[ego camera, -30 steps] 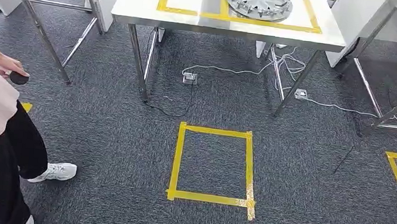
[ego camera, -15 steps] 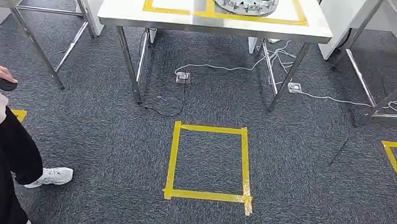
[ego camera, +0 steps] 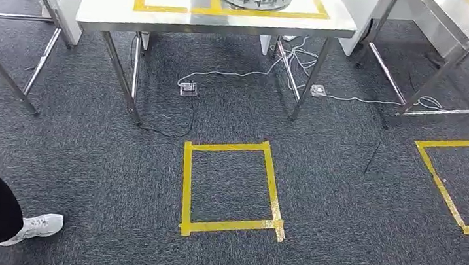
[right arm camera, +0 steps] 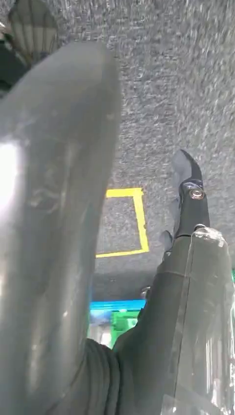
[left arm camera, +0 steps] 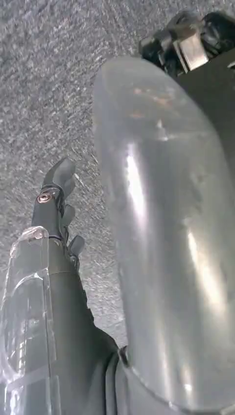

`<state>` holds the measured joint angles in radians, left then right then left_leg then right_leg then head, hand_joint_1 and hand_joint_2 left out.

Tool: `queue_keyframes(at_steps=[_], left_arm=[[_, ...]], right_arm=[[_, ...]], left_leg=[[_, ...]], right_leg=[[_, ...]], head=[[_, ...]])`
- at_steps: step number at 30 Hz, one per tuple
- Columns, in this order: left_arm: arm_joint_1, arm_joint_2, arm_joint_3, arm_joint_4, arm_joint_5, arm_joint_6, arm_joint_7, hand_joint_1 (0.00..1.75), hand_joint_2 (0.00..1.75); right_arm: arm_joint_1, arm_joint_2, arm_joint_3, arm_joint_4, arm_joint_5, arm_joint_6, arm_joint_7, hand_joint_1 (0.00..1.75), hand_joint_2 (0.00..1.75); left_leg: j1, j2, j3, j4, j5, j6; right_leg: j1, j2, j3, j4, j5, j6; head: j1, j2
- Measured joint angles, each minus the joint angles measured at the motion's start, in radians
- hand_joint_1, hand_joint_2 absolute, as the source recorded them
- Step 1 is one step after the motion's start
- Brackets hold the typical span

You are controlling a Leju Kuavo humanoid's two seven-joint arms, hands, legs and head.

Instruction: Take the parts from the cabinet and place them on the table.

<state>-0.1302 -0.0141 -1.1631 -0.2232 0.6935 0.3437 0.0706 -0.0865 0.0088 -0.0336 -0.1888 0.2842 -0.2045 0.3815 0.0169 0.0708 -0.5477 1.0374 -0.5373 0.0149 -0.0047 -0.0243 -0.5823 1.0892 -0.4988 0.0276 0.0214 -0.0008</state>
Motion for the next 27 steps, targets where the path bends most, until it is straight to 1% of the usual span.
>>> queue_keyframes(at_steps=[1, 2, 3, 4, 5, 6, 7, 8, 9, 10, 11, 12, 13, 14, 15, 16, 17, 18, 19, 20, 21, 22, 23, 24, 25, 26, 27], left_arm=[[-0.001, 0.000, 0.000, 0.000, 0.000, 0.000, 0.000, 0.00, 0.00], [-0.001, 0.000, 0.000, 0.000, 0.000, 0.000, 0.000, 0.00, 0.00], [-0.001, 0.000, 0.000, 0.000, 0.000, 0.000, 0.000, 0.00, 0.00], [-0.001, 0.000, 0.000, 0.000, 0.000, 0.000, 0.000, 0.00, 0.00], [-0.002, -0.001, 0.000, 0.000, 0.000, 0.000, 0.000, 0.00, 0.00], [-0.002, -0.001, 0.000, 0.000, 0.000, 0.000, 0.000, 0.00, 0.00], [-0.006, -0.002, 0.000, 0.000, 0.000, 0.000, 0.000, 0.00, 0.00], [-0.006, -0.002, 0.000, 0.000, 0.000, 0.000, -0.001, 0.00, 0.00], [-0.006, -0.002, 0.000, 0.000, 0.000, 0.000, 0.000, 0.00, 0.00], [-0.004, -0.002, 0.000, 0.000, 0.000, 0.000, 0.000, 0.00, 0.00], [-0.003, -0.002, 0.000, 0.000, 0.000, 0.000, 0.000, 0.00, 0.00], [0.000, -0.002, 0.000, 0.000, 0.000, 0.000, 0.000, 0.00, 0.00], [0.001, 0.000, 0.000, 0.000, 0.000, 0.000, 0.000, 0.00, 0.00], [0.002, 0.001, 0.000, 0.000, 0.000, 0.000, 0.000, 0.00, 0.00], [0.001, 0.002, 0.000, 0.000, 0.000, 0.000, 0.000, 0.00, 0.00], [0.000, 0.002, 0.000, 0.000, 0.000, 0.000, 0.000, 0.00, 0.00], [0.001, 0.002, 0.000, 0.000, 0.000, 0.000, 0.000, 0.00, 0.00], [0.001, 0.002, 0.000, 0.000, 0.000, 0.000, 0.000, 0.00, 0.00], [0.001, 0.002, 0.000, 0.000, 0.000, 0.000, -0.001, 0.00, 0.00], [0.003, 0.003, 0.000, 0.000, 0.000, 0.000, -0.001, 0.00, 0.00], [0.003, 0.003, 0.000, 0.000, 0.000, 0.000, -0.001, 0.00, 0.00], [0.003, 0.005, 0.000, 0.001, 0.001, 0.000, -0.002, 0.00, 0.00], [0.002, 0.005, 0.000, 0.001, 0.001, 0.000, -0.002, 0.00, 0.00], [0.001, 0.001, 0.000, 0.000, 0.001, 0.000, -0.002, 0.00, 0.00], [0.000, 0.003, 0.000, 0.000, 0.000, 0.001, -0.002, 0.00, 0.00], [0.002, 0.002, 0.000, 0.000, 0.000, 0.000, -0.002, 0.00, 0.00], [0.003, 0.002, 0.000, 0.000, 0.000, 0.000, -0.002, 0.00, 0.00]], right_arm=[[-0.002, 0.000, 0.001, 0.000, -0.002, 0.000, 0.000, 0.00, 0.00], [-0.006, 0.000, 0.002, 0.000, -0.002, 0.000, 0.000, 0.00, 0.00], [-0.009, 0.000, 0.003, 0.000, -0.003, 0.000, 0.000, 0.00, 0.00], [-0.007, 0.000, 0.003, 0.000, -0.003, -0.001, 0.000, 0.00, 0.00], [-0.003, -0.002, 0.003, 0.000, -0.004, -0.001, 0.000, 0.00, 0.00], [-0.002, -0.002, 0.003, 0.000, -0.004, -0.001, 0.000, 0.00, 0.00], [0.002, -0.003, 0.003, 0.000, -0.005, -0.001, 0.000, 0.00, 0.00], [0.001, 0.000, 0.003, 0.000, -0.005, -0.001, 0.000, 0.00, 0.00], [-0.001, 0.000, 0.004, 0.000, -0.006, -0.001, 0.000, 0.00, 0.00], [-0.006, 0.000, 0.004, 0.000, -0.006, -0.002, 0.000, 0.00, 0.00], [-0.005, 0.000, 0.004, 0.000, -0.006, -0.002, 0.000, 0.00, 0.00], [-0.002, 0.000, 0.005, 0.000, -0.006, -0.001, 0.000, 0.00, 0.00], [0.000, 0.000, 0.005, 0.000, -0.006, -0.001, 0.000, 0.00, 0.00], [0.001, 0.000, 0.005, 0.000, -0.006, -0.001, 0.000, 0.00, 0.00], [0.001, 0.000, 0.006, 0.000, -0.006, -0.001, 0.000, 0.00, 0.00], [0.000, 0.000, 0.010, 0.000, -0.006, -0.001, 0.000, 0.00, 0.00], [0.000, 0.000, 0.012, 0.000, -0.006, -0.001, 0.000, 0.00, 0.00], [-0.004, 0.000, 0.012, 0.000, -0.006, -0.001, 0.000, 0.00, 0.00], [-0.007, 0.000, 0.013, 0.000, -0.006, -0.001, 0.000, 0.00, 0.00], [-0.007, 0.000, 0.013, 0.000, -0.006, -0.002, 0.000, 0.00, 0.00], [-0.007, 0.000, 0.013, 0.000, -0.006, -0.002, 0.000, 0.00, 0.00], [-0.003, 0.001, 0.014, 0.000, -0.009, -0.002, 0.000, 0.00, 0.00], [-0.003, 0.001, 0.015, 0.000, -0.009, -0.002, 0.000, 0.00, 0.00], [-0.001, 0.000, 0.018, 0.000, -0.011, -0.002, 0.000, 0.00, 0.00], [-0.003, 0.002, 0.019, 0.000, -0.012, -0.002, 0.000, 0.00, 0.00], [-0.006, 0.002, 0.019, 0.000, -0.012, -0.002, 0.000, 0.00, 0.00], [-0.011, 0.002, 0.019, 0.000, -0.012, -0.002, 0.000, 0.00, 0.00]], left_leg=[[-0.001, 0.009, 0.002, -0.001, -0.002, -0.003], [-0.006, 0.019, 0.001, 0.001, -0.004, -0.008], [-0.006, 0.031, 0.001, -0.002, -0.003, -0.013], [-0.005, 0.041, 0.005, -0.004, -0.004, -0.016], [-0.005, 0.055, 0.012, -0.010, -0.004, -0.022], [-0.005, 0.057, 0.014, -0.010, -0.005, -0.023], [-0.002, -0.002, 0.027, -0.007, -0.021, -0.037], [-0.002, -0.060, 0.004, 0.035, -0.051, -0.038], [-0.002, -0.066, -0.004, 0.054, -0.062, -0.037], [0.000, -0.085, -0.070, 0.179, -0.122, -0.037], [0.000, -0.084, -0.103, 0.241, -0.144, -0.038], [0.000, -0.083, -0.130, 0.281, -0.151, -0.038], [0.000, -0.080, -0.136, 0.280, -0.132, -0.038], [0.000, -0.078, -0.122, 0.238, -0.089, -0.038], [0.000, -0.078, -0.113, 0.219, -0.073, -0.038], [0.002, -0.093, -0.055, 0.093, 0.009, -0.037], [0.009, -0.160, -0.026, 0.032, 0.024, -0.035], [0.014, -0.197, -0.019, 0.013, 0.010, -0.035], [0.012, -0.183, -0.020, 0.015, 0.006, -0.031], [0.006, -0.175, -0.019, 0.015, 0.005, -0.027], [0.005, -0.172, -0.018, 0.015, 0.005, -0.026], [-0.001, -0.148, -0.016, 0.013, 0.003, -0.013], [0.005, -0.138, -0.013, 0.005, 0.006, -0.007], [0.010, -0.123, -0.007, -0.002, 0.009, -0.002], [0.007, -0.103, -0.002, -0.006, 0.008, 0.000], [0.005, -0.087, 0.000, -0.006, 0.006, 0.004], [0.003, -0.069, 0.002, -0.006, 0.004, 0.006]], right_leg=[[0.010, -0.051, 0.027, -0.055, 0.000, -0.008], [0.022, -0.064, 0.031, -0.073, -0.005, -0.017], [0.022, -0.055, 0.027, -0.071, -0.004, -0.021], [0.024, -0.044, 0.025, -0.070, -0.004, -0.025], [0.025, -0.030, 0.024, -0.075, -0.003, -0.031], [0.025, -0.029, 0.025, -0.077, -0.002, -0.032], [0.014, -0.012, 0.047, -0.108, 0.013, -0.041], [0.010, -0.003, 0.050, -0.114, 0.017, -0.049], [0.010, 0.000, 0.049, -0.115, 0.018, -0.050], [0.012, 0.024, 0.045, -0.113, 0.021, -0.055], [0.014, 0.034, 0.046, -0.111, 0.020, -0.056], [0.016, 0.046, 0.046, -0.109, 0.019, -0.058], [0.016, 0.057, 0.046, -0.106, 0.017, -0.057], [0.016, 0.070, 0.046, -0.100, 0.013, -0.056], [0.016, 0.074, 0.046, -0.098, 0.012, -0.055], [0.013, 0.094, 0.046, -0.085, 0.004, -0.048], [0.010, 0.103, 0.041, -0.074, -0.004, -0.042], [0.015, 0.114, 0.031, -0.059, -0.011, -0.033], [0.010, 0.126, 0.025, -0.058, -0.012, -0.030], [0.003, 0.137, 0.022, -0.060, -0.008, -0.023], [0.002, 0.140, 0.021, -0.061, -0.008, -0.022], [-0.004, 0.164, 0.017, -0.068, -0.003, -0.008], [-0.002, 0.174, 0.017, -0.068, -0.003, -0.004], [-0.003, 0.167, 0.019, -0.070, -0.006, -0.002], [0.002, 0.087, -0.002, -0.025, -0.032, 0.005], [0.001, 0.055, -0.027, 0.023, -0.059, 0.010], [-0.002, 0.033, -0.061, 0.091, -0.092, 0.016]], head=[[0.001, 0.000], [0.002, 0.000], [0.002, 0.000], [0.002, 0.000], [0.002, 0.000], [0.002, 0.000], [0.004, 0.000], [-0.004, 0.000], [-0.008, 0.000], [-0.018, 0.000], [-0.020, 0.000], [-0.021, 0.000], [-0.021, 0.000], [-0.021, 0.000], [-0.021, 0.000], [-0.022, 0.000], [-0.023, 0.000], [-0.023, 0.000], [-0.020, 0.000], [-0.014, 0.000], [-0.015, 0.000], [-0.015, 0.000], [-0.015, 0.000], [-0.015, 0.000], [-0.002, 0.000], [0.006, 0.000], [0.007, 0.000]])
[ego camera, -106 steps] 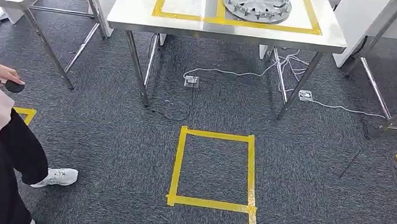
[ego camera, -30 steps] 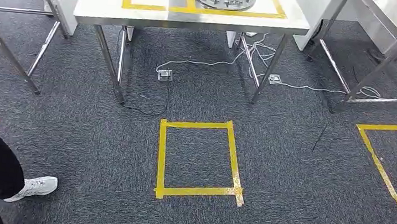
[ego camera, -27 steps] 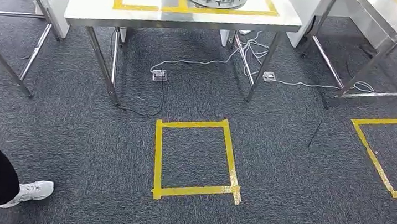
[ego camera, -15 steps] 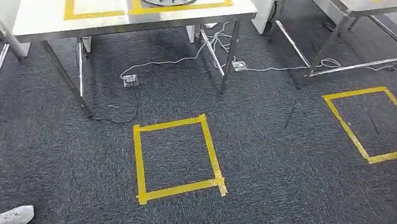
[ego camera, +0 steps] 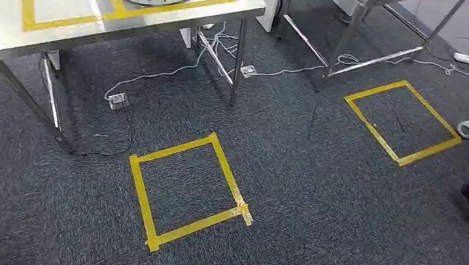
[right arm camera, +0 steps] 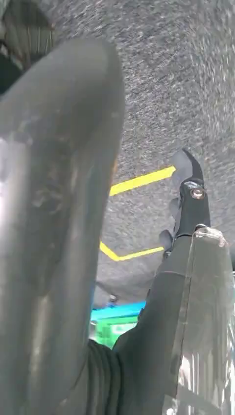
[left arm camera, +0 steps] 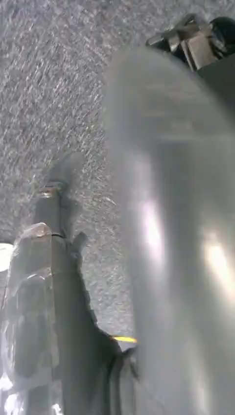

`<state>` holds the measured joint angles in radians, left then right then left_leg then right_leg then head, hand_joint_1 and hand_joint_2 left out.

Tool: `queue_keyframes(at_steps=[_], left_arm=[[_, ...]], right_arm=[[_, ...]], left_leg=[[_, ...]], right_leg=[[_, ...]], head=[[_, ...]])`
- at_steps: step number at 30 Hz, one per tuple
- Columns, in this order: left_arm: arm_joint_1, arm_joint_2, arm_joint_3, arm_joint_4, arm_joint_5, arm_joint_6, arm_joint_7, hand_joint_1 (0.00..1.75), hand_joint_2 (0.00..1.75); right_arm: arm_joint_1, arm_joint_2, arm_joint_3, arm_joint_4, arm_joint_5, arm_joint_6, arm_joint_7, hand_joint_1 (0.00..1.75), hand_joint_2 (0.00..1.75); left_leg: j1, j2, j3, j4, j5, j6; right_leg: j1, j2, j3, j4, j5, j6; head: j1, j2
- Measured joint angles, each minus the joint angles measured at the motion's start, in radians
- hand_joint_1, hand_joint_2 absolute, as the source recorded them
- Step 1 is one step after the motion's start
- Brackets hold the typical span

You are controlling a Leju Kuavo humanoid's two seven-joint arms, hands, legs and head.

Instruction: Take the parts from the cabinet and place them on the table.

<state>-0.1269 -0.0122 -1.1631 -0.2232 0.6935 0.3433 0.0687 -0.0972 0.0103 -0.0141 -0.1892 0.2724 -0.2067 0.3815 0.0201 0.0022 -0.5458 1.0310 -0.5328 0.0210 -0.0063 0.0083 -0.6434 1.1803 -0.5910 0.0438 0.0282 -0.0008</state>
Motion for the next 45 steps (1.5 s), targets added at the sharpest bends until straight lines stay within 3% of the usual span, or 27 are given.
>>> queue_keyframes(at_steps=[2, 3, 5, 7, 8, 12, 14, 15, 16, 17, 19, 21, 22, 23, 24, 27, 28, 30, 33, 34, 36, 38, 39, 40, 43, 44, 45], left_arm=[[0.001, 0.004, 0.000, 0.002, 0.000, 0.000, 0.001, 0.00, 0.00], [-0.001, 0.004, 0.000, 0.002, 0.000, 0.000, 0.001, 0.00, 0.00], [-0.003, 0.003, 0.000, 0.002, 0.000, 0.001, 0.001, 0.00, 0.00], [-0.006, 0.000, 0.000, 0.002, 0.000, 0.001, 0.001, 0.00, 0.00], [-0.006, -0.002, 0.000, 0.002, 0.000, 0.001, 0.001, 0.00, 0.00], [-0.007, -0.005, 0.000, 0.002, 0.000, 0.001, 0.000, 0.00, 0.00], [-0.009, -0.005, 0.000, 0.002, -0.002, 0.001, 0.000, 0.00, 0.00], [-0.008, -0.005, 0.000, 0.002, -0.002, 0.001, 0.000, 0.00, 0.00], [-0.007, -0.005, 0.000, 0.002, -0.002, 0.001, 0.000, 0.00, 0.00], [-0.005, -0.004, 0.000, 0.002, -0.002, 0.001, 0.001, 0.00, 0.00], [-0.001, -0.001, 0.000, 0.002, -0.002, 0.000, 0.003, 0.00, 0.00], [-0.001, 0.000, 0.000, 0.002, -0.004, -0.003, 0.012, 0.00, 0.00], [-0.002, 0.002, 0.000, 0.002, -0.006, -0.009, 0.018, 0.00, 0.00], [0.000, 0.004, 0.000, 0.002, -0.008, -0.013, 0.026, 0.00, 0.00], [-0.001, 0.005, 0.000, 0.002, -0.008, -0.015, 0.029, 0.00, 0.00], [0.000, 0.015, 0.000, 0.002, -0.012, -0.021, 0.048, 0.00, 0.00], [-0.001, 0.025, -0.001, 0.003, -0.012, -0.021, 0.051, 0.00, 0.00], [-0.003, 0.036, -0.001, 0.004, -0.013, -0.021, 0.052, 0.00, 0.00], [0.000, 0.054, -0.001, 0.005, -0.013, -0.016, 0.054, 0.00, 0.00], [-0.001, 0.058, -0.001, 0.005, -0.013, -0.011, 0.052, 0.00, 0.00], [-0.004, 0.066, -0.001, 0.005, -0.013, -0.007, 0.050, 0.00, 0.00], [-0.010, 0.071, -0.001, 0.005, -0.013, -0.007, 0.048, 0.00, 0.00], [-0.011, 0.072, -0.001, 0.005, -0.013, -0.007, 0.048, 0.00, 0.00], [-0.012, 0.073, -0.001, 0.005, -0.014, -0.007, 0.046, 0.00, 0.00], [-0.013, 0.072, -0.001, 0.000, -0.024, -0.003, 0.026, 0.00, 0.00], [-0.016, 0.071, -0.001, -0.003, -0.030, 0.003, 0.016, 0.00, 0.00], [-0.017, 0.071, -0.001, -0.004, -0.034, 0.009, 0.008, 0.00, 0.00]], right_arm=[[0.004, -0.001, 0.000, 0.000, -0.002, 0.000, 0.000, 0.00, 0.00], [0.011, -0.001, 0.000, 0.000, -0.003, 0.000, 0.000, 0.00, 0.00], [0.018, 0.001, 0.001, 0.000, -0.003, 0.000, 0.000, 0.00, 0.00], [0.017, -0.001, 0.002, 0.000, -0.006, 0.000, 0.000, 0.00, 0.00], [0.013, -0.003, 0.002, 0.000, -0.007, 0.000, 0.000, 0.00, 0.00], [0.012, -0.007, 0.002, 0.000, -0.011, 0.000, 0.000, 0.00, 0.00], [0.015, -0.006, 0.002, 0.000, -0.011, -0.001, 0.000, 0.00, 0.00], [0.010, -0.006, 0.002, 0.000, -0.012, -0.001, 0.000, 0.00, 0.00], [0.008, -0.006, 0.002, 0.000, -0.012, -0.001, 0.000, 0.00, 0.00], [0.006, -0.006, 0.002, 0.000, -0.012, -0.001, 0.000, 0.00, 0.00], [0.008, -0.006, 0.002, 0.000, -0.011, -0.001, 0.000, 0.00, 0.00], [0.011, -0.006, 0.002, 0.001, -0.012, 0.000, 0.003, 0.00, 0.00], [0.011, -0.004, 0.002, 0.000, -0.012, 0.000, 0.003, 0.00, 0.00], [0.011, -0.003, 0.002, 0.000, -0.012, 0.000, 0.005, 0.00, 0.00], [0.011, -0.004, 0.002, 0.000, -0.012, 0.000, 0.005, 0.00, 0.00], [0.006, 0.000, 0.004, 0.000, -0.022, 0.000, 0.006, 0.00, 0.00], [0.010, 0.005, 0.008, 0.000, -0.024, 0.003, 0.006, 0.00, 0.00], [0.011, 0.016, 0.012, 0.001, -0.029, 0.005, 0.007, 0.00, 0.00], [0.003, 0.025, 0.018, 0.001, -0.031, 0.011, 0.008, 0.00, 0.00], [0.006, 0.028, 0.020, 0.001, -0.031, 0.015, 0.008, 0.00, 0.00], [0.018, 0.033, 0.025, 0.001, -0.032, 0.018, 0.006, 0.00, 0.00], [0.023, 0.036, 0.026, 0.001, -0.033, 0.019, 0.000, 0.00, 0.00], [0.021, 0.038, 0.026, 0.001, -0.033, 0.021, -0.005, 0.00, 0.00], [0.017, 0.040, 0.026, 0.001, -0.033, 0.023, -0.011, 0.00, 0.00], [0.022, 0.043, 0.027, 0.001, -0.033, 0.025, -0.023, 0.00, 0.00], [0.024, 0.045, 0.027, 0.001, -0.033, 0.025, -0.026, 0.00, 0.00], [0.025, 0.050, 0.029, 0.002, -0.032, 0.025, -0.030, 0.00, 0.00]], left_leg=[[-0.003, 0.042, 0.005, 0.000, -0.009, 0.003], [-0.004, 0.052, 0.009, 0.000, -0.012, 0.001], [-0.004, 0.065, 0.014, 0.000, -0.017, -0.001], [-0.006, 0.081, 0.029, -0.001, -0.027, -0.006], [-0.011, 0.086, 0.032, -0.001, -0.031, -0.012], [-0.011, 0.119, 0.040, -0.013, -0.033, -0.031], [-0.007, 0.004, 0.034, 0.019, -0.064, -0.040], [-0.009, -0.014, 0.003, 0.080, -0.098, -0.040], [-0.009, -0.018, -0.015, 0.115, -0.115, -0.041], [-0.008, -0.018, -0.077, 0.225, -0.157, -0.043], [-0.008, -0.013, -0.123, 0.271, -0.142, -0.048], [-0.004, -0.012, -0.090, 0.167, -0.047, -0.050], [0.001, -0.031, -0.058, 0.090, 0.003, -0.054], [0.011, -0.095, -0.034, 0.038, 0.016, -0.057], [0.014, -0.118, -0.033, 0.041, 0.005, -0.057], [0.010, -0.095, -0.027, 0.024, -0.003, -0.039], [0.015, -0.066, -0.022, 0.017, 0.000, -0.029], [0.011, -0.030, -0.010, 0.012, -0.004, -0.018], [0.002, 0.035, -0.004, 0.012, -0.014, -0.013], [0.000, 0.052, -0.002, 0.012, -0.017, -0.013], [-0.003, 0.075, 0.007, 0.012, -0.025, -0.016], [-0.004, 0.097, 0.020, 0.011, -0.033, -0.021], [-0.004, 0.104, 0.021, 0.007, -0.035, -0.023], [-0.007, 0.110, 0.023, 0.006, -0.037, -0.030], [-0.005, 0.137, 0.037, -0.010, -0.036, -0.043], [-0.002, 0.110, 0.044, -0.011, -0.046, -0.052], [-0.001, 0.023, 0.040, 0.010, -0.061, -0.052]], right_leg=[[-0.005, -0.011, -0.080, 0.159, -0.056, 0.010], [-0.006, -0.011, -0.082, 0.163, -0.043, 0.010], [-0.006, -0.011, -0.054, 0.101, 0.009, 0.005], [0.004, -0.046, 0.051, -0.114, 0.124, -0.019], [0.017, -0.075, 0.064, -0.137, 0.104, -0.029], [0.022, -0.048, 0.064, -0.157, 0.100, -0.053], [0.009, -0.034, 0.087, -0.191, 0.113, -0.063], [0.009, -0.023, 0.088, -0.193, 0.115, -0.067], [0.009, -0.016, 0.088, -0.193, 0.115, -0.068], [0.011, 0.002, 0.090, -0.192, 0.113, -0.071], [0.012, 0.031, 0.094, -0.190, 0.109, -0.073], [0.008, 0.058, 0.097, -0.180, 0.100, -0.067], [0.005, 0.071, 0.097, -0.171, 0.093, -0.061], [0.003, 0.082, 0.092, -0.159, 0.084, -0.054], [0.003, 0.086, 0.091, -0.158, 0.083, -0.053], [-0.001, 0.126, 0.074, -0.149, 0.085, -0.036], [-0.004, 0.151, 0.069, -0.148, 0.085, -0.028], [0.006, 0.037, 0.045, -0.089, 0.053, -0.021], [-0.001, -0.004, -0.077, 0.126, -0.036, -0.013], [-0.003, -0.006, -0.096, 0.156, -0.035, -0.013], [-0.002, -0.009, -0.065, 0.090, 0.029, -0.021], [0.008, -0.039, 0.026, -0.090, 0.121, -0.042], [0.020, -0.084, 0.046, -0.121, 0.100, -0.052], [0.028, -0.089, 0.052, -0.141, 0.098, -0.059], [0.033, -0.063, 0.048, -0.148, 0.098, -0.070], [0.019, -0.052, 0.070, -0.176, 0.110, -0.074], [0.020, -0.048, 0.078, -0.186, 0.112, -0.077]], head=[[0.001, 0.000], [0.001, 0.000], [0.001, 0.000], [0.002, 0.000], [0.001, 0.000], [0.003, 0.000], [-0.003, 0.000], [-0.005, 0.000], [-0.010, 0.000], [-0.016, 0.000], [-0.017, 0.000], [-0.018, 0.000], [-0.018, 0.000], [-0.020, 0.000], [-0.021, 0.000], [-0.018, 0.000], [-0.017, 0.000], [-0.002, 0.000], [0.000, 0.000], [0.000, 0.000], [0.001, 0.000], [0.002, 0.000], [0.001, 0.000], [0.003, 0.000], [0.003, 0.000], [0.003, 0.000], [-0.004, 0.000]])
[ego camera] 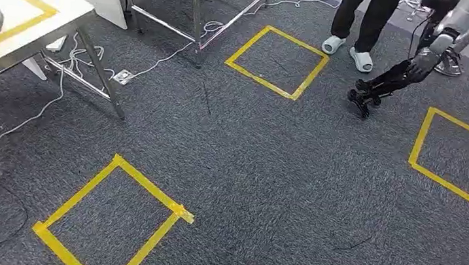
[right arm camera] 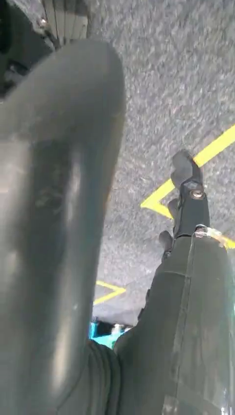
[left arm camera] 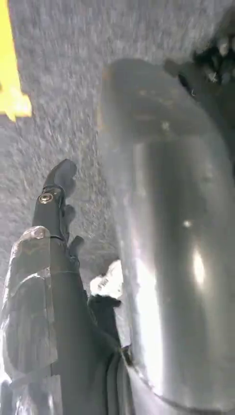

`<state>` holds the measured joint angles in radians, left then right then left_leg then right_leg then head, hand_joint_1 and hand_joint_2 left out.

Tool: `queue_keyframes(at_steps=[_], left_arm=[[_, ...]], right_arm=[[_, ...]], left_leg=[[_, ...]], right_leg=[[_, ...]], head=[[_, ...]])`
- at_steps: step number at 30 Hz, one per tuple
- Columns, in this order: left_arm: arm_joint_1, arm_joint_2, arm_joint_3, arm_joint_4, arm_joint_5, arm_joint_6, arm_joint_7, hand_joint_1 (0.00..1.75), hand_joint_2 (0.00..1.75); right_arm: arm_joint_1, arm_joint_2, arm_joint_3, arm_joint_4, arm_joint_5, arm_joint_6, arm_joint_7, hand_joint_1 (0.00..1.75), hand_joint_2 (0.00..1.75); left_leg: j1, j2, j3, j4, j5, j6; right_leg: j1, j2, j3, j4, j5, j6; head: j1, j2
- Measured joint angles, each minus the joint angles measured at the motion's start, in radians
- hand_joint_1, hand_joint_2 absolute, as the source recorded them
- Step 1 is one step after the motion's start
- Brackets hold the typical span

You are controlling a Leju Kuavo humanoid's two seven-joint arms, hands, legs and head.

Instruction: Take the parts from the cabinet and place them on the table.

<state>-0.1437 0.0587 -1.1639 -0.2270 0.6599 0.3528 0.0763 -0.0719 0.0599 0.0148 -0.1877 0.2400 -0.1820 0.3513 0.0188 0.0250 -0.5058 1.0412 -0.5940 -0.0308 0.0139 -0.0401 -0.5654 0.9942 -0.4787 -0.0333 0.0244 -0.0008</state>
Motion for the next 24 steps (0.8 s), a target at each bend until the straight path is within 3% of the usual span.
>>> queue_keyframes(at_steps=[1, 3, 4, 5, 6, 7, 8, 9, 10, 11, 12, 13, 14, 15, 16, 17, 19, 20, 21, 23, 24], left_arm=[[0.003, 0.000, 0.000, 0.000, -0.002, 0.002, -0.005, 0.00, 0.00], [0.006, 0.000, 0.000, -0.001, -0.003, 0.008, -0.011, 0.00, 0.00], [0.009, -0.002, 0.000, -0.002, -0.002, 0.013, -0.013, 0.00, 0.00], [0.011, -0.002, -0.001, -0.002, -0.002, 0.015, -0.014, 0.00, 0.00], [0.011, -0.002, -0.001, -0.002, -0.002, 0.015, -0.014, 0.00, 0.00], [0.011, -0.002, -0.001, -0.003, -0.002, 0.015, -0.014, 0.00, 0.00], [0.011, -0.002, -0.001, -0.002, -0.003, 0.015, -0.010, 0.00, 0.00], [0.012, -0.002, -0.001, -0.002, -0.005, 0.015, 0.000, 0.00, 0.00], [0.013, -0.002, 0.000, -0.003, -0.010, 0.015, 0.010, 0.00, 0.00], [0.011, -0.002, -0.001, -0.002, -0.016, 0.014, 0.016, 0.00, 0.00], [0.012, -0.002, -0.002, -0.003, -0.018, 0.014, 0.022, 0.00, 0.00], [0.012, -0.003, -0.003, -0.003, -0.022, 0.012, 0.025, 0.00, 0.00], [0.009, -0.003, -0.003, -0.003, -0.023, 0.012, 0.026, 0.00, 0.00], [0.007, -0.002, -0.003, -0.003, -0.024, 0.012, 0.026, 0.00, 0.00], [0.006, -0.004, -0.003, -0.004, -0.026, 0.012, 0.026, 0.00, 0.00], [0.006, -0.005, -0.003, -0.005, -0.027, 0.012, 0.026, 0.00, 0.00], [0.006, -0.006, -0.004, -0.005, -0.029, 0.007, 0.036, 0.00, 0.00], [0.004, -0.008, -0.004, -0.005, -0.030, 0.004, 0.037, 0.00, 0.00], [0.000, -0.010, -0.004, -0.005, -0.032, 0.001, 0.036, 0.00, 0.00], [-0.012, -0.018, -0.004, -0.006, -0.033, -0.002, 0.035, 0.00, 0.00], [-0.017, -0.022, -0.004, -0.007, -0.034, -0.003, 0.035, 0.00, 0.00]], right_arm=[[-0.005, -0.001, 0.002, 0.000, 0.000, -0.001, -0.001, 0.00, 0.00], [-0.014, 0.005, 0.005, 0.000, 0.001, 0.003, -0.001, 0.00, 0.00], [-0.014, 0.008, 0.007, 0.000, 0.001, 0.005, -0.001, 0.00, 0.00], [-0.013, 0.008, 0.013, 0.000, 0.001, 0.007, 0.000, 0.00, 0.00], [-0.011, 0.008, 0.015, 0.000, 0.001, 0.010, 0.005, 0.00, 0.00], [-0.010, 0.008, 0.015, 0.000, 0.001, 0.011, 0.012, 0.00, 0.00], [-0.009, 0.007, 0.017, 0.000, 0.001, 0.011, 0.016, 0.00, 0.00], [-0.009, 0.007, 0.021, 0.000, 0.001, 0.012, 0.019, 0.00, 0.00], [-0.014, 0.006, 0.022, 0.001, -0.001, 0.012, 0.019, 0.00, 0.00], [-0.015, 0.006, 0.022, 0.000, -0.009, 0.010, 0.019, 0.00, 0.00], [-0.014, 0.006, 0.022, 0.000, -0.013, 0.010, 0.019, 0.00, 0.00], [-0.012, 0.006, 0.023, 0.001, -0.019, 0.010, 0.019, 0.00, 0.00], [-0.011, 0.005, 0.023, 0.001, -0.023, 0.010, 0.019, 0.00, 0.00], [-0.010, 0.002, 0.023, 0.001, -0.029, 0.010, 0.019, 0.00, 0.00], [-0.011, 0.002, 0.023, 0.001, -0.032, 0.011, 0.019, 0.00, 0.00], [-0.015, 0.002, 0.023, 0.001, -0.034, 0.011, 0.019, 0.00, 0.00], [-0.017, 0.003, 0.024, 0.001, -0.044, 0.011, 0.014, 0.00, 0.00], [-0.013, 0.003, 0.024, 0.001, -0.047, 0.010, 0.011, 0.00, 0.00], [-0.009, 0.003, 0.024, 0.001, -0.052, 0.009, 0.009, 0.00, 0.00], [-0.002, 0.002, 0.023, 0.001, -0.055, 0.006, 0.007, 0.00, 0.00], [-0.002, 0.002, 0.023, 0.001, -0.055, 0.005, 0.006, 0.00, 0.00]], left_leg=[[-0.002, -0.029, -0.031, 0.059, -0.033, 0.002], [-0.001, -0.036, -0.115, 0.208, -0.092, 0.000], [-0.002, -0.035, -0.148, 0.253, -0.097, -0.001], [-0.001, -0.032, -0.163, 0.256, -0.076, -0.003], [0.000, -0.031, -0.155, 0.219, -0.033, -0.004], [0.001, -0.037, -0.129, 0.148, 0.025, -0.004], [0.004, -0.068, -0.097, 0.067, 0.080, -0.005], [0.011, -0.140, -0.081, 0.027, 0.088, -0.004], [0.016, -0.149, -0.071, 0.001, 0.077, -0.003], [0.011, -0.128, -0.069, 0.005, 0.071, 0.003], [0.007, -0.124, -0.067, 0.000, 0.070, 0.006], [0.004, -0.106, -0.066, -0.002, 0.069, 0.014], [0.013, -0.089, -0.059, -0.012, 0.072, 0.021], [0.011, -0.072, -0.051, -0.017, 0.072, 0.024], [0.008, -0.053, -0.045, -0.020, 0.069, 0.030], [0.005, -0.034, -0.041, -0.020, 0.065, 0.035], [0.001, 0.007, -0.033, -0.020, 0.055, 0.036], [0.000, 0.022, -0.028, -0.020, 0.050, 0.035], [0.000, 0.034, -0.023, -0.020, 0.045, 0.034], [-0.001, 0.052, -0.008, -0.020, 0.035, 0.029], [-0.001, 0.061, -0.001, -0.022, 0.030, 0.026]], right_leg=[[-0.001, 0.011, 0.003, -0.002, 0.003, -0.005], [0.000, 0.042, 0.004, -0.001, 0.000, -0.009], [0.000, 0.059, 0.005, 0.000, -0.002, -0.010], [0.000, 0.076, 0.007, 0.001, -0.003, -0.009], [-0.001, 0.090, 0.012, 0.004, -0.007, -0.008], [-0.003, 0.107, 0.017, 0.008, -0.012, -0.004], [-0.005, 0.120, 0.019, 0.015, -0.020, 0.001], [-0.009, 0.131, 0.013, 0.023, -0.027, 0.007], [-0.004, 0.146, 0.008, 0.038, -0.034, 0.015], [-0.009, 0.158, 0.002, 0.036, -0.032, 0.019], [-0.014, 0.171, -0.002, 0.035, -0.031, 0.024], [-0.017, 0.186, -0.004, 0.030, -0.027, 0.032], [-0.016, 0.202, -0.005, 0.031, -0.029, 0.036], [-0.011, 0.149, -0.010, 0.048, -0.041, 0.039], [-0.011, 0.095, -0.035, 0.099, -0.069, 0.046], [-0.014, 0.070, -0.074, 0.170, -0.101, 0.051], [-0.018, 0.048, -0.150, 0.302, -0.146, 0.059], [-0.020, 0.044, -0.165, 0.322, -0.138, 0.060], [-0.022, 0.041, -0.155, 0.294, -0.106, 0.059], [-0.021, 0.022, -0.080, 0.140, -0.009, 0.050], [-0.016, -0.010, -0.045, 0.063, 0.015, 0.044]], head=[[0.000, 0.000], [-0.009, 0.000], [-0.010, 0.000], [-0.012, 0.000], [-0.013, 0.000], [-0.013, 0.000], [-0.015, 0.000], [-0.016, 0.000], [-0.017, 0.000], [-0.017, 0.000], [-0.013, 0.000], [-0.014, 0.000], [-0.014, 0.000], [-0.010, 0.000], [-0.001, 0.000], [0.001, 0.000], [0.002, 0.000], [0.002, 0.000], [0.002, 0.000], [0.003, 0.000], [0.003, 0.000]])
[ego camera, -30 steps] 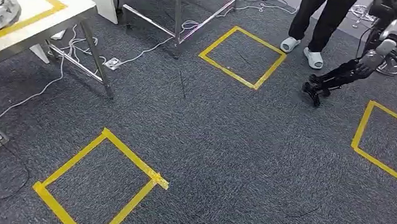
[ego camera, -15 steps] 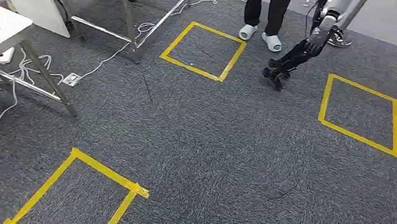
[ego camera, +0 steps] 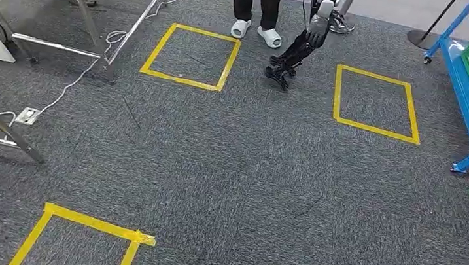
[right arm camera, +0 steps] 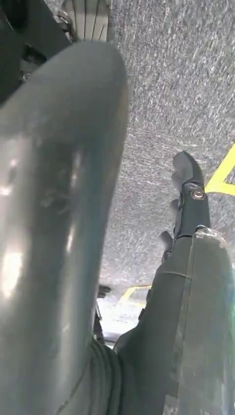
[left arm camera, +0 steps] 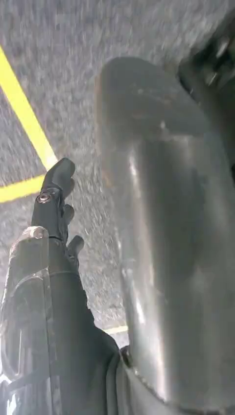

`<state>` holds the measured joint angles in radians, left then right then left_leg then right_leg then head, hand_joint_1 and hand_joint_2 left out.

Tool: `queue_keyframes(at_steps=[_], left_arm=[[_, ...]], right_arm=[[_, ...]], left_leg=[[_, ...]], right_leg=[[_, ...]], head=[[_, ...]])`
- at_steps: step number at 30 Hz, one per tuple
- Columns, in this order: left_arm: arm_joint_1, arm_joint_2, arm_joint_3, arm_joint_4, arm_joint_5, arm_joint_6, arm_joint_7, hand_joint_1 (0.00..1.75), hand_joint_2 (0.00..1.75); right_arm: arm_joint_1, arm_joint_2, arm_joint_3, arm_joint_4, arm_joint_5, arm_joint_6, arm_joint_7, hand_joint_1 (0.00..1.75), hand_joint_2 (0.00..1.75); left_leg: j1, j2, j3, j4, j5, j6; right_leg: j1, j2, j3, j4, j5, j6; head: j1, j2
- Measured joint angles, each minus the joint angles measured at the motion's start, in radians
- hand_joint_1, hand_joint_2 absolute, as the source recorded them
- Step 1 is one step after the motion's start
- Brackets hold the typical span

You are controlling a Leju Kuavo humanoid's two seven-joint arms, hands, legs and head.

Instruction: Take the parts from the cabinet and place them on the table.

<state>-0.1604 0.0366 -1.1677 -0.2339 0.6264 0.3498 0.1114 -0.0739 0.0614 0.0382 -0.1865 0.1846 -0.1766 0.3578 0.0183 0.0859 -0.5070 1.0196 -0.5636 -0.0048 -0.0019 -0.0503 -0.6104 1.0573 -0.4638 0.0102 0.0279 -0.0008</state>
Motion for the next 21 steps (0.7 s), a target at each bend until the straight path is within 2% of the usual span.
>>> queue_keyframes(at_steps=[1, 2, 3, 5, 6, 7, 8, 10, 11, 12, 13, 14, 15, 16, 17, 20, 21], left_arm=[[-0.003, -0.003, 0.000, -0.001, 0.000, 0.000, 0.000, 0.00, 0.00], [-0.004, -0.005, 0.000, -0.002, -0.001, 0.000, 0.000, 0.00, 0.00], [-0.005, -0.007, 0.000, -0.002, -0.002, -0.002, 0.002, 0.00, 0.00], [-0.011, -0.011, 0.000, -0.005, -0.005, -0.003, 0.003, 0.00, 0.00], [-0.015, -0.011, 0.000, -0.006, -0.006, -0.003, 0.003, 0.00, 0.00], [-0.016, -0.012, 0.000, -0.006, -0.008, -0.003, 0.003, 0.00, 0.00], [-0.014, -0.013, 0.000, -0.006, -0.008, -0.003, 0.003, 0.00, 0.00], [-0.010, -0.013, 0.000, -0.006, -0.008, -0.004, 0.005, 0.00, 0.00], [-0.005, -0.013, 0.000, -0.006, -0.008, -0.004, 0.007, 0.00, 0.00], [-0.001, -0.013, 0.000, -0.006, -0.007, -0.004, 0.008, 0.00, 0.00], [0.001, -0.013, 0.000, -0.006, -0.007, -0.005, 0.008, 0.00, 0.00], [0.002, -0.013, 0.000, -0.006, -0.007, -0.005, 0.008, 0.00, 0.00], [0.001, -0.013, 0.000, -0.006, -0.007, -0.005, 0.008, 0.00, 0.00], [0.003, -0.013, 0.000, -0.006, -0.007, -0.005, 0.008, 0.00, 0.00], [0.005, -0.013, 0.000, -0.006, -0.005, -0.005, 0.008, 0.00, 0.00], [0.011, -0.014, 0.000, -0.005, -0.003, -0.006, 0.008, 0.00, 0.00], [0.010, -0.016, 0.000, -0.006, -0.003, -0.006, 0.008, 0.00, 0.00]], right_arm=[[-0.004, 0.000, 0.000, 0.000, -0.002, 0.000, 0.000, 0.00, 0.00], [-0.009, 0.000, 0.000, 0.000, -0.005, 0.000, -0.002, 0.00, 0.00], [-0.009, 0.000, 0.000, 0.000, -0.006, -0.001, -0.005, 0.00, 0.00], [-0.005, 0.000, 0.000, 0.000, -0.008, -0.003, -0.007, 0.00, 0.00], [0.000, 0.000, 0.000, 0.000, -0.009, -0.003, -0.008, 0.00, 0.00], [0.000, 0.000, 0.000, 0.001, -0.011, -0.003, -0.008, 0.00, 0.00], [-0.005, -0.003, 0.000, 0.001, -0.011, -0.005, -0.008, 0.00, 0.00], [-0.013, -0.005, 0.000, 0.001, -0.011, -0.005, -0.008, 0.00, 0.00], [-0.012, -0.005, 0.000, 0.002, -0.011, -0.006, -0.007, 0.00, 0.00], [-0.011, -0.005, 0.000, 0.002, -0.011, -0.006, -0.007, 0.00, 0.00], [-0.010, -0.006, 0.000, 0.002, -0.011, -0.006, -0.006, 0.00, 0.00], [-0.008, -0.007, 0.000, 0.003, -0.011, -0.006, -0.005, 0.00, 0.00], [-0.008, -0.008, 0.000, 0.003, -0.011, -0.006, -0.005, 0.00, 0.00], [-0.008, -0.009, 0.000, 0.003, -0.011, -0.006, -0.005, 0.00, 0.00], [-0.014, -0.010, 0.000, 0.003, -0.011, -0.007, -0.005, 0.00, 0.00], [-0.013, -0.010, 0.000, 0.003, -0.010, -0.008, -0.005, 0.00, 0.00], [-0.013, -0.014, 0.000, 0.003, -0.010, -0.008, -0.005, 0.00, 0.00]], left_leg=[[-0.005, 0.006, 0.002, -0.003, -0.004, -0.007], [-0.005, 0.015, 0.003, -0.005, -0.006, -0.012], [-0.005, 0.023, 0.007, -0.008, -0.007, -0.017], [-0.003, 0.045, 0.024, -0.018, -0.012, -0.029], [0.004, -0.020, 0.025, -0.012, -0.020, -0.034], [0.004, -0.092, 0.014, 0.012, -0.035, -0.032], [0.001, -0.108, -0.021, 0.076, -0.070, -0.030], [0.000, -0.102, -0.115, 0.234, -0.127, -0.031], [-0.001, -0.097, -0.155, 0.284, -0.130, -0.031], [-0.001, -0.092, -0.171, 0.283, -0.104, -0.030], [0.000, -0.091, -0.165, 0.244, -0.059, -0.029], [0.000, -0.096, -0.142, 0.175, -0.004, -0.028], [0.002, -0.120, -0.111, 0.095, 0.051, -0.027], [0.010, -0.200, -0.091, 0.047, 0.064, -0.026], [0.017, -0.224, -0.080, 0.017, 0.054, -0.026], [0.004, -0.178, -0.077, 0.019, 0.046, -0.008], [0.011, -0.158, -0.071, 0.009, 0.048, -0.001]], right_leg=[[0.015, -0.027, 0.012, -0.011, -0.022, -0.005], [0.016, -0.024, 0.016, -0.023, -0.023, -0.014], [0.018, -0.015, 0.013, -0.024, -0.024, -0.017], [0.020, 0.008, 0.019, -0.037, -0.023, -0.029], [0.012, 0.015, 0.033, -0.051, -0.017, -0.033], [0.010, 0.018, 0.041, -0.057, -0.017, -0.040], [0.009, 0.031, 0.043, -0.059, -0.017, -0.044], [0.013, 0.061, 0.045, -0.059, -0.020, -0.050], [0.015, 0.077, 0.046, -0.058, -0.022, -0.052], [0.015, 0.093, 0.050, -0.056, -0.025, -0.050], [0.014, 0.107, 0.054, -0.054, -0.030, -0.049], [0.013, 0.120, 0.060, -0.050, -0.036, -0.046], [0.011, 0.133, 0.065, -0.045, -0.042, -0.041], [0.006, 0.144, 0.060, -0.040, -0.050, -0.034], [0.010, 0.160, 0.054, -0.025, -0.057, -0.025], [-0.005, 0.205, 0.043, -0.035, -0.050, -0.006], [-0.005, 0.212, 0.043, -0.033, -0.053, -0.003]], head=[[0.001, 0.000], [0.002, 0.000], [0.000, 0.000], [0.000, 0.000], [-0.002, 0.000], [-0.003, 0.000], [-0.006, 0.000], [-0.013, 0.000], [-0.014, 0.000], [-0.015, 0.000], [-0.015, 0.000], [-0.016, 0.000], [-0.016, 0.000], [-0.018, 0.000], [-0.018, 0.000], [-0.018, 0.000], [-0.018, 0.000]])
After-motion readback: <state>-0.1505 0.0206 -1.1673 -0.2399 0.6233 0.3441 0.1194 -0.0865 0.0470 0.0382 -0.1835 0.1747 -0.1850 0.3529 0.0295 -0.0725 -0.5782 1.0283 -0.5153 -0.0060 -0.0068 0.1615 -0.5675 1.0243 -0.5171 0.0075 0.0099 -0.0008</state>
